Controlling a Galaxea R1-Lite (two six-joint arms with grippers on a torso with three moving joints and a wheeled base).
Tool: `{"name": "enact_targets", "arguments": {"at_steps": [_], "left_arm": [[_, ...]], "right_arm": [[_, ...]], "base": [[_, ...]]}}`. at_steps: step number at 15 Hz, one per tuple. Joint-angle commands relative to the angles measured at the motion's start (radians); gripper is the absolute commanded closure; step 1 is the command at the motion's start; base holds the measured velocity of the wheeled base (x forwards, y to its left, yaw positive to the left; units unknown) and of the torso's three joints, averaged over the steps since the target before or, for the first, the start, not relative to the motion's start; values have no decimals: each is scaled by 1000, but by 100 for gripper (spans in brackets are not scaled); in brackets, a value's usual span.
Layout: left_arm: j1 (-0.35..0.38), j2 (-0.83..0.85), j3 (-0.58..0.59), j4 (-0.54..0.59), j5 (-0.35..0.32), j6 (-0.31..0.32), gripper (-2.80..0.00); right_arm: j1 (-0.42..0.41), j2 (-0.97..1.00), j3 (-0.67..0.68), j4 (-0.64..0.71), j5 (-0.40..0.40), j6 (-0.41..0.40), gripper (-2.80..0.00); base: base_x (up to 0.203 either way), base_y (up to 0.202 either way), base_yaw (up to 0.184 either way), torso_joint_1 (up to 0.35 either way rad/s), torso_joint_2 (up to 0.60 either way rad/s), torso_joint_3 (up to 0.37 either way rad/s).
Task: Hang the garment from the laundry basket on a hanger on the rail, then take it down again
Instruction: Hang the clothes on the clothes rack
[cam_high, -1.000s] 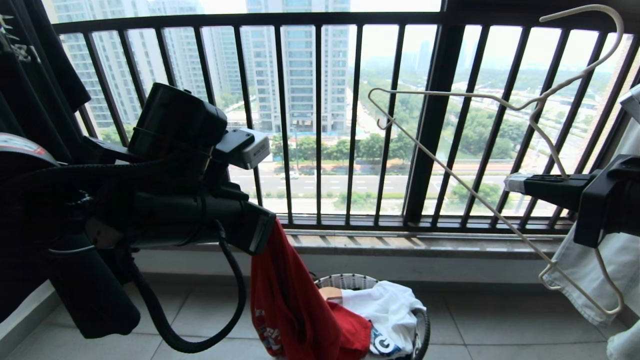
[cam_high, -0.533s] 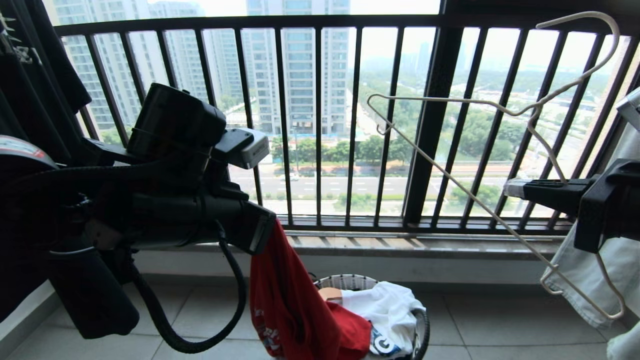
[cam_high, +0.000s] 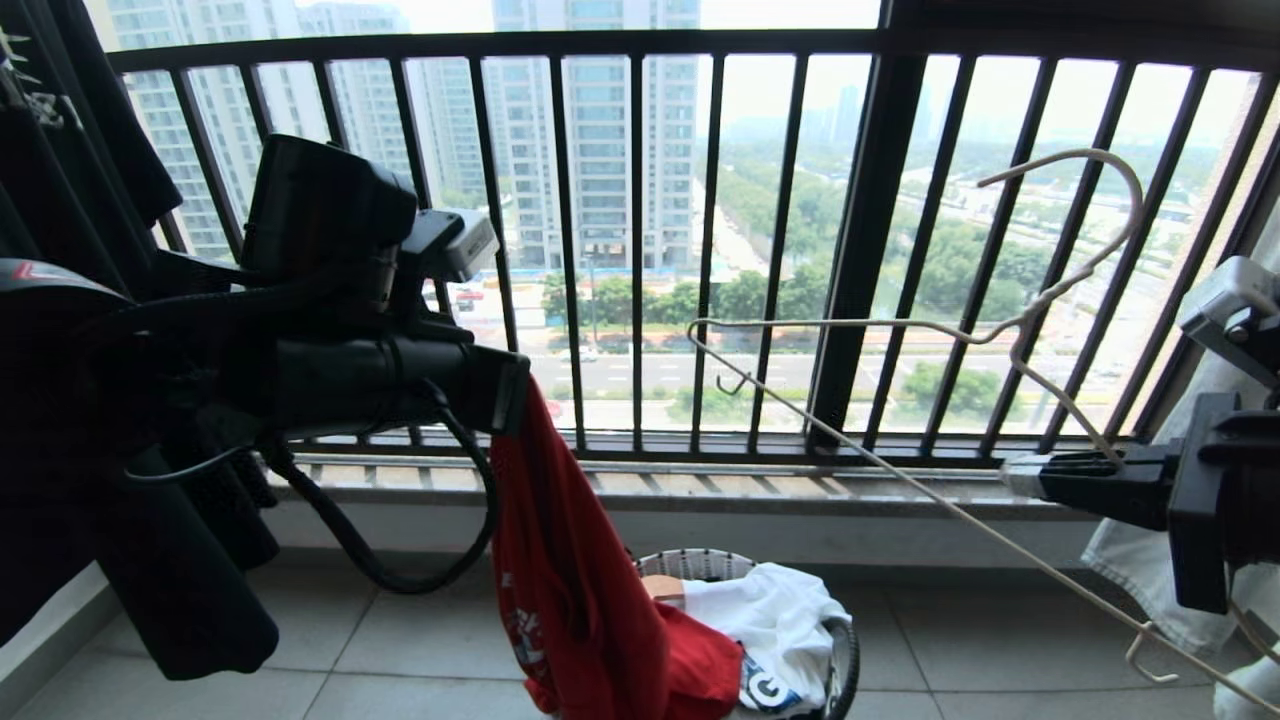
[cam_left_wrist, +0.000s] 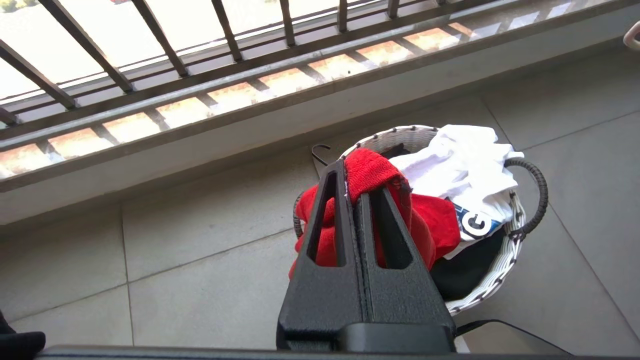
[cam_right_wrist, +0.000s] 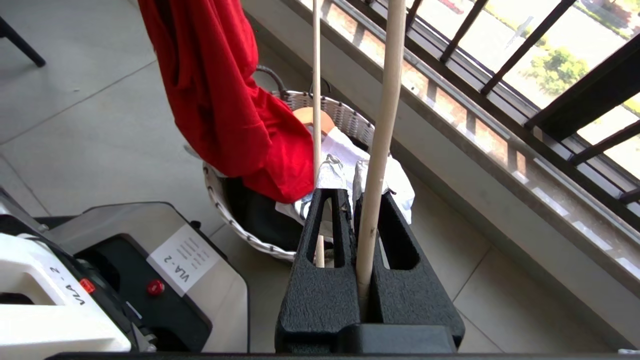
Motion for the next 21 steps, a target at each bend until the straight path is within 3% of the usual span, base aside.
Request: {"name": "enact_targets", "arguments": {"at_steps": [1,9,15,21], "left_arm": [[23,21,-8,1,1,0,0],[38,55,-22,-55,2,-17,0],[-50,-11,12,-54,-2,-26,0],[-111,-42,27,-51,0,-25,0]], "right_arm": [[14,-24,-1,63,21,-26,0],[155,45,29,78,144,-8,0],[168,90,34,29,219,62,0],[177,109,34,-6,221,104,0]], "base": [[0,0,0,0,0,0],[0,0,0,0,0,0],[0,0,0,0,0,0],[0,0,0,0,0,0]]}}
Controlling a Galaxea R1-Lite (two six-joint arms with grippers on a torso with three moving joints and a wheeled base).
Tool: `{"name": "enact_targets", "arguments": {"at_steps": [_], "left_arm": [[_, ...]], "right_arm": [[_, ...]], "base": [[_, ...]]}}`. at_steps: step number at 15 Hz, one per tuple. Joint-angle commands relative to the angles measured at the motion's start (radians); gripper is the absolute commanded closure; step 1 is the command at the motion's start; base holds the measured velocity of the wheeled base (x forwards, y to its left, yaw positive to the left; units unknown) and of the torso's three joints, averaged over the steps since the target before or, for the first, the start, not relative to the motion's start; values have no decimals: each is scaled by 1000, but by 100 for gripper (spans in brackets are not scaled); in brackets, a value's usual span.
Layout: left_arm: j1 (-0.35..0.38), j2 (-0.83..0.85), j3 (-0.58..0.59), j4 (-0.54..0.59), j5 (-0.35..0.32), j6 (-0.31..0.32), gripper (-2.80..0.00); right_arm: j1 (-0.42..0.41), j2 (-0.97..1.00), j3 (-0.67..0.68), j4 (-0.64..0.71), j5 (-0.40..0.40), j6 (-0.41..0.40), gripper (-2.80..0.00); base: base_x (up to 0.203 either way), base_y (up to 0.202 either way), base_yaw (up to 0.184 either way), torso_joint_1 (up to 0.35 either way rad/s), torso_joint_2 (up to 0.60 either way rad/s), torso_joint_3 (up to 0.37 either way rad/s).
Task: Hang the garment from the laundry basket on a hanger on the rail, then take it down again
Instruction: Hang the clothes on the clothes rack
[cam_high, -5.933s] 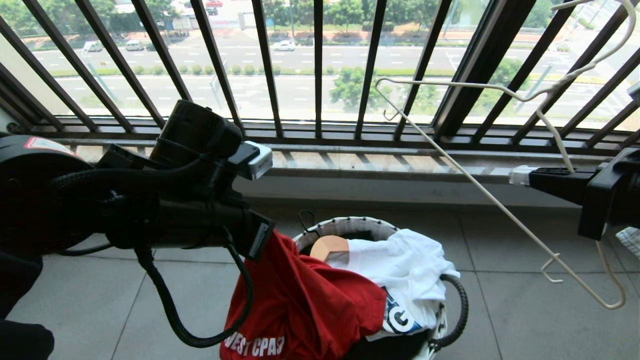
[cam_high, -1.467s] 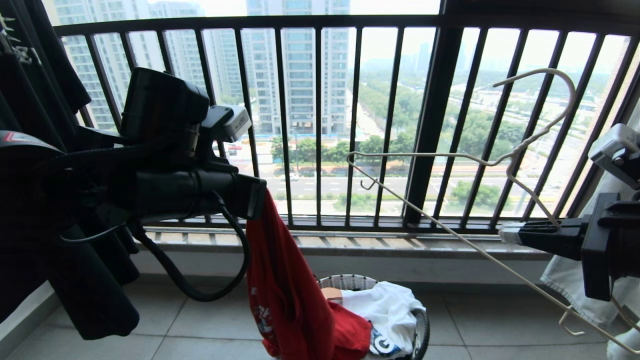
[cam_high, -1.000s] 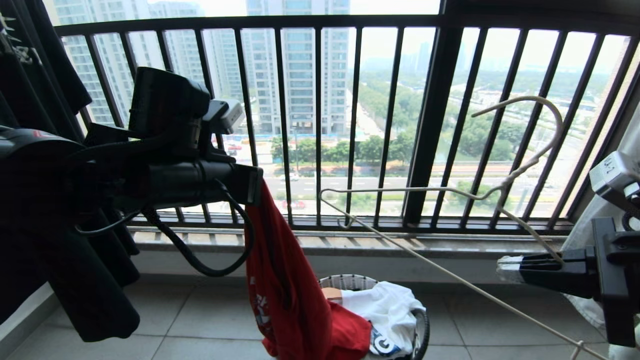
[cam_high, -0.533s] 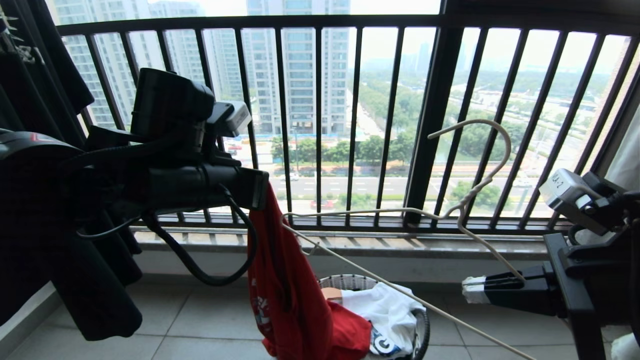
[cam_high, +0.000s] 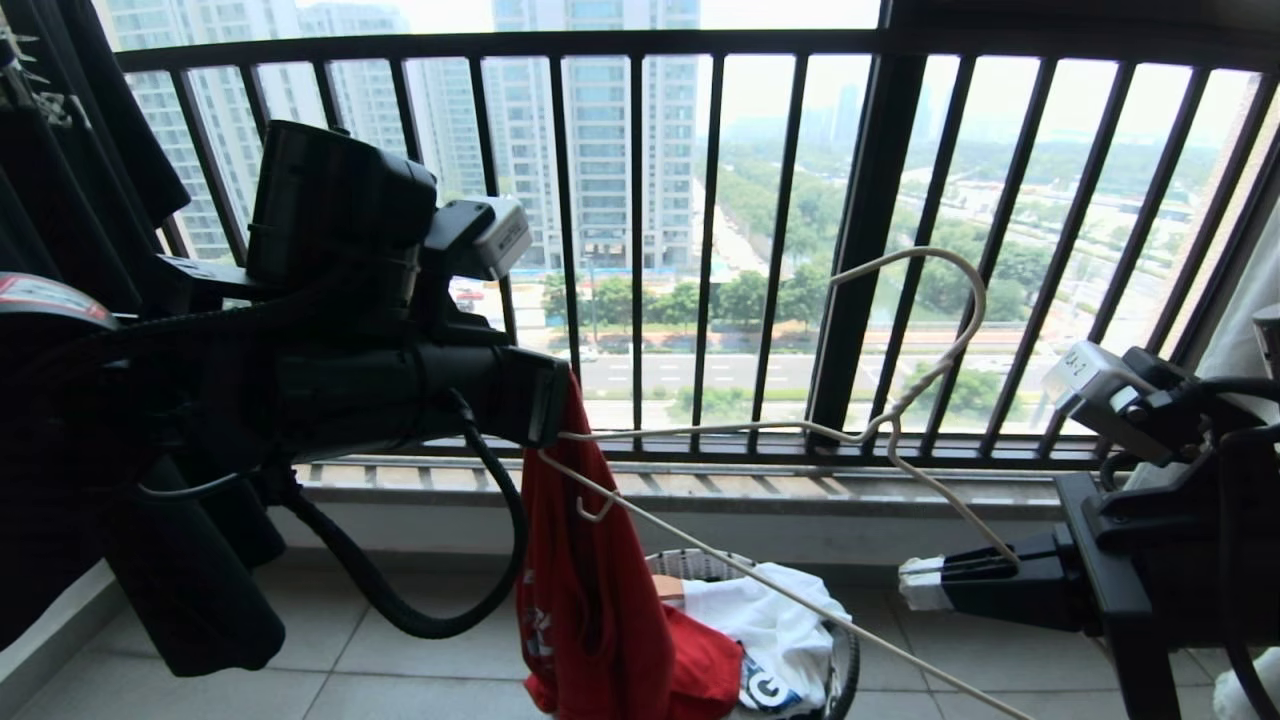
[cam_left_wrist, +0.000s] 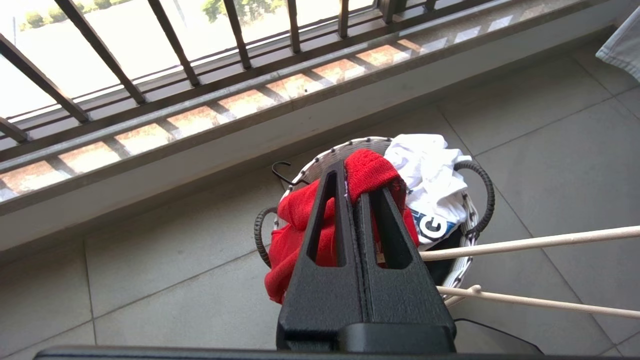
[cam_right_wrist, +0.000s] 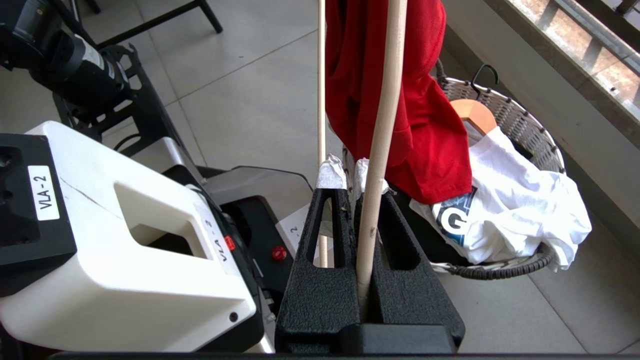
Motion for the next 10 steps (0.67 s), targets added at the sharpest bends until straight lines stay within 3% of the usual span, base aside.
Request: {"name": "enact_targets", "arguments": {"at_steps": [1,10], "left_arm": [[-22,-22,10,2,1,0,0],[16,-29,14,-1,20,12,0]], "right_arm": [[0,11,0,-1,1,4,0],[-48,11,-2,-10,-17,-7,0]], "base": [[0,0,0,0,0,0],[0,0,0,0,0,0]]}}
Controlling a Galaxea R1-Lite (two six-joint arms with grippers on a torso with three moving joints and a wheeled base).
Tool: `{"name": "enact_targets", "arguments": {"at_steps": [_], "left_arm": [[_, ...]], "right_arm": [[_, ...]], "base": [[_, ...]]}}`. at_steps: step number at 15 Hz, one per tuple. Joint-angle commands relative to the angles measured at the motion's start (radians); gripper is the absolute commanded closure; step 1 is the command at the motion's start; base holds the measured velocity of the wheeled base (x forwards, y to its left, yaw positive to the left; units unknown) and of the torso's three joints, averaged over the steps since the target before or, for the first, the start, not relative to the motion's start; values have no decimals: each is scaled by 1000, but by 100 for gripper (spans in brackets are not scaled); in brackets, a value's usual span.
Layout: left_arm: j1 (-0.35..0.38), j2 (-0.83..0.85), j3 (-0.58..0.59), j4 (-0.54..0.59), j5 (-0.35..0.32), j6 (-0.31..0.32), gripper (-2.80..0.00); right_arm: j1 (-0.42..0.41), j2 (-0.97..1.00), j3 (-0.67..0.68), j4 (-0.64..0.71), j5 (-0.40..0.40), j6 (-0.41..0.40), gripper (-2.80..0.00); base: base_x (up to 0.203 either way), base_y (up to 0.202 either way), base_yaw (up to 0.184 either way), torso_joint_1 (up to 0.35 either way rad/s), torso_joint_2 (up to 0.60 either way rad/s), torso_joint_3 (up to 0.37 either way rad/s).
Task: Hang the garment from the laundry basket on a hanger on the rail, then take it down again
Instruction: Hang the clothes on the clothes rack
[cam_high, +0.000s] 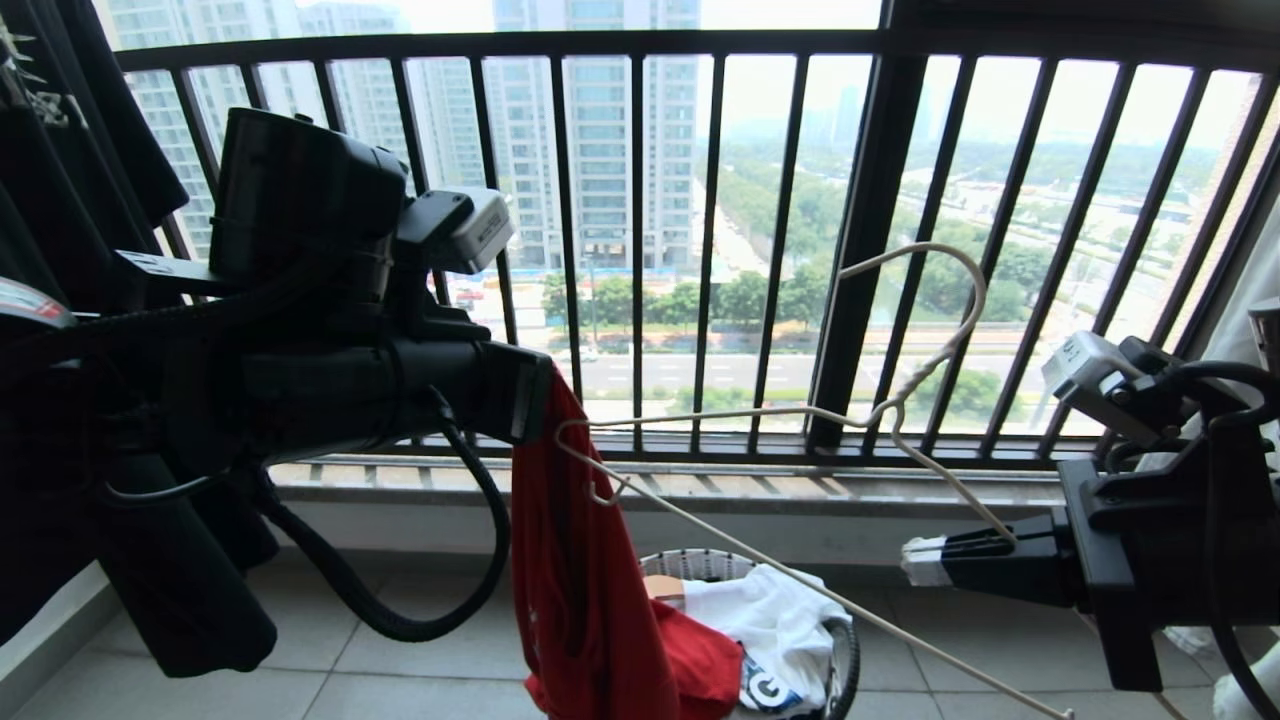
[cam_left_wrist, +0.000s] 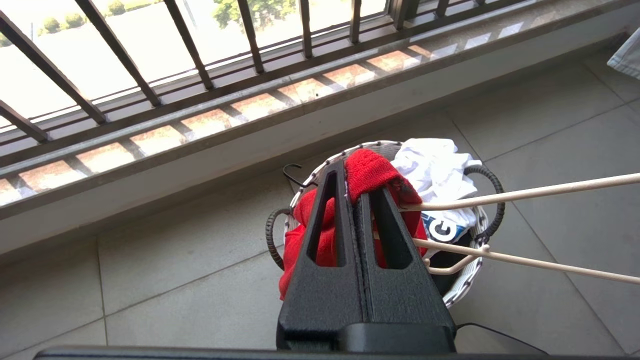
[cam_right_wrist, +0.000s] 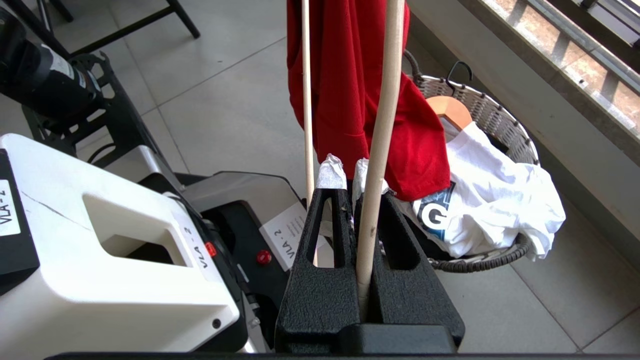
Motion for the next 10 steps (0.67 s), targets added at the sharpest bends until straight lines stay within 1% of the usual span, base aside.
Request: {"name": "enact_targets", "arguments": {"at_steps": [1,4,6,9,10], "left_arm": [[9,-1,-2,0,2,0,0],[6,-16,-1,2,-7,-3,0],[-17,-24,2,5,-18,-6,0],[-22,-24,10,6,-18,-4,0],[-36,-27,12,5,-18,-6,0]], "right_arm": [[-8,2,1,1,3,-4,0],[-12,24,1,-1,6,-7,0],[-12,36,2,-22,10,1,0],[-10,52,1,-24,10,2,0],[-10,51,1,-25,10,2,0]], "base": [[0,0,0,0,0,0],[0,0,0,0,0,0],[0,0,0,0,0,0],[0,0,0,0,0,0],[0,0,0,0,0,0]]}}
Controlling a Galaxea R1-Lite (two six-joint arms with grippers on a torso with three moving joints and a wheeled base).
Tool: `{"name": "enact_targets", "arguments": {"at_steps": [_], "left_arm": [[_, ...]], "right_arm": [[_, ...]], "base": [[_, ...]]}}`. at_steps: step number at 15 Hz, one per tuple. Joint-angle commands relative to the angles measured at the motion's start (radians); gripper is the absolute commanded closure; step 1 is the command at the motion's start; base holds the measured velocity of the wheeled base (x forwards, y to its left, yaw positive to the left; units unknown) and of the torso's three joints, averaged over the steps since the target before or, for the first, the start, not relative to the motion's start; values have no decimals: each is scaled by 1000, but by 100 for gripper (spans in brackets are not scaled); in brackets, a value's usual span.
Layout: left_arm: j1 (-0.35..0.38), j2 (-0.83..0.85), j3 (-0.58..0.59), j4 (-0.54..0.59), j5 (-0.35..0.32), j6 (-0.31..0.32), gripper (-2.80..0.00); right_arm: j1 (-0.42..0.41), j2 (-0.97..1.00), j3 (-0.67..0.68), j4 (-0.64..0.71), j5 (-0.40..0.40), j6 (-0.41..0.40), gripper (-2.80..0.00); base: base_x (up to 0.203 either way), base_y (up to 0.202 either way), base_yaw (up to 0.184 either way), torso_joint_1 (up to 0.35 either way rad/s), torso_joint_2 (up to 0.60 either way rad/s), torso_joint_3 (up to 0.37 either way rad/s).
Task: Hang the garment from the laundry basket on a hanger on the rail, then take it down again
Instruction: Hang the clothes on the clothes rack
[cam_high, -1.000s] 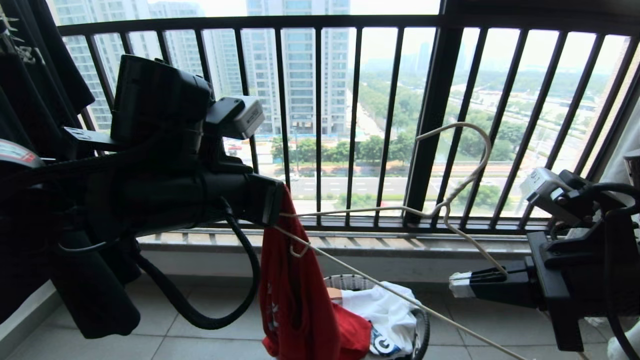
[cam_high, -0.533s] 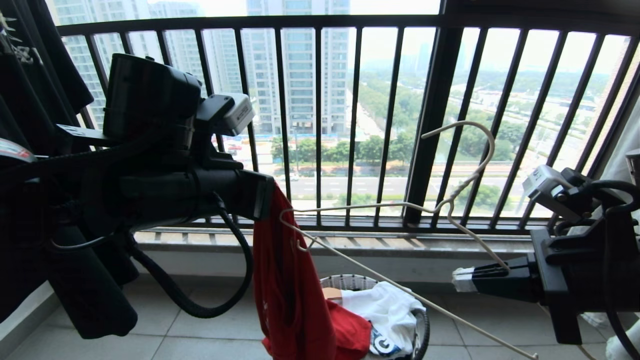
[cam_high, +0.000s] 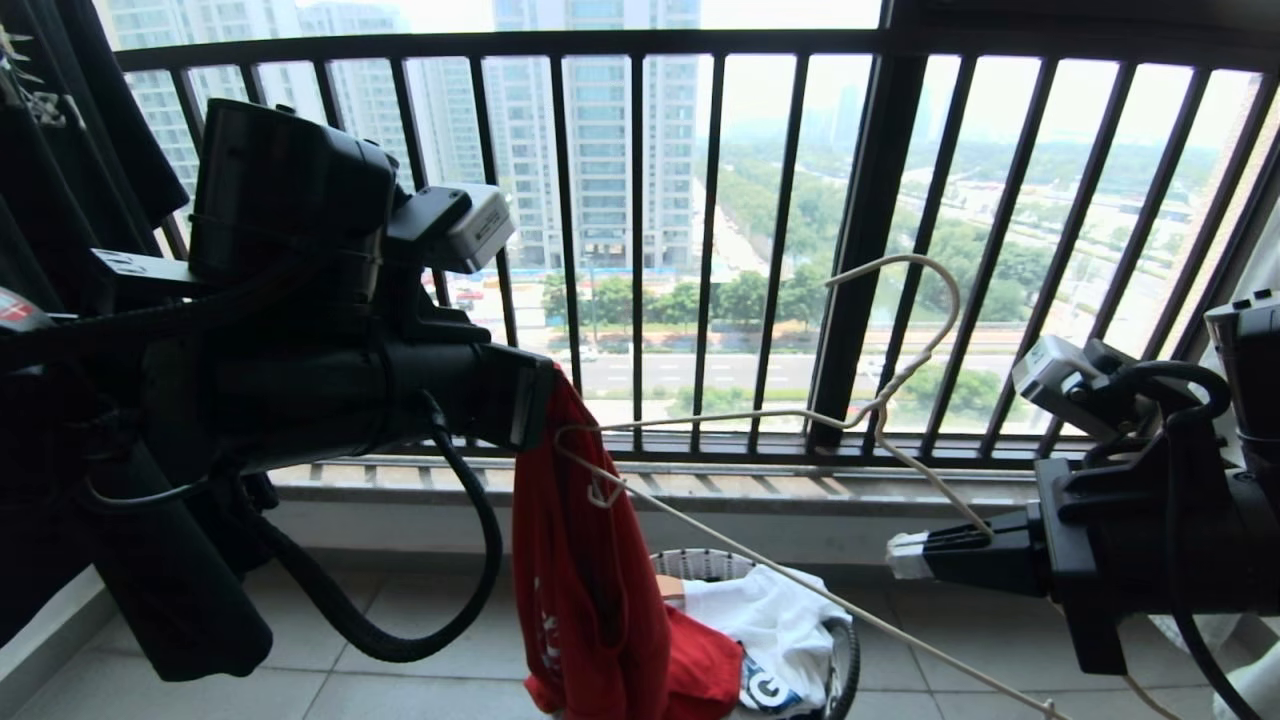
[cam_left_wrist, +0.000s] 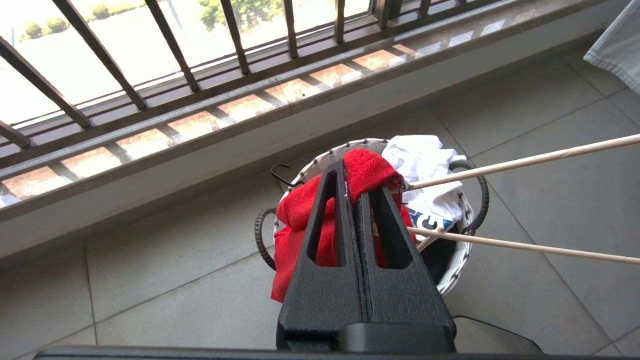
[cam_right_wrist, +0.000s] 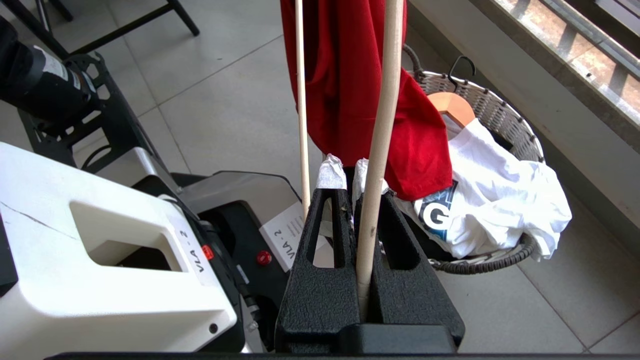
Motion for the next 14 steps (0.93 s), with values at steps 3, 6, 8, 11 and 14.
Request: {"name": "enact_targets", "arguments": {"at_steps": [3,6,8,11,14], "left_arm": [[-17,5,11,-5,-12,0,0],[-52,-23,27,0,-68,-6,0],[-83,-21,30,1,-69,-11,0],[-151,-14,35,3,-69,-37,0],[-217,-9,32,4,-69,-57,0]], "right_arm": [[5,4,0,3,6,-1,0],[6,6,0,3,7,-1,0],[7,6,0,2,7,-1,0],[7,10,0,2,7,-1,0],[5,18,0,-1,5,-2,0]], "base": [[0,0,0,0,0,0],[0,0,0,0,0,0],[0,0,0,0,0,0],[0,0,0,0,0,0],[0,0,0,0,0,0]]}}
